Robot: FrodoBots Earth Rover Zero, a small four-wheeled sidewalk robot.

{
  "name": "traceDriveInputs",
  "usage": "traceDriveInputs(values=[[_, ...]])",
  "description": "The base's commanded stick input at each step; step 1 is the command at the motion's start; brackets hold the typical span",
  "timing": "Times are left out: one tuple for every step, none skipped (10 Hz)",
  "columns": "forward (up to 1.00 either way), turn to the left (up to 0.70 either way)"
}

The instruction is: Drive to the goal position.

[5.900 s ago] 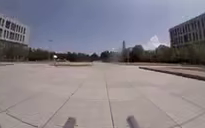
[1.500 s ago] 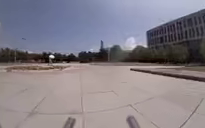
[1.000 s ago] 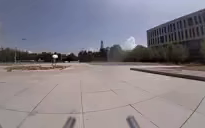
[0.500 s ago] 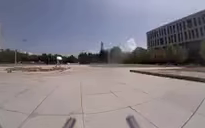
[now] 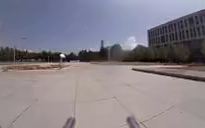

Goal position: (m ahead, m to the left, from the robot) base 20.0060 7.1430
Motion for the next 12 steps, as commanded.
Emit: traceDriveInputs(values=[[1.0, 0.0], [1.0, 0.0], [1.0, 0.0], [1.0, 0.0], [1.0, 0.0], [1.0, 0.0], [1.0, 0.0], [1.0, 0.0], [1.0, 0.0], [1.0, 0.22], [1.0, 0.27], [1.0, 0.27]])
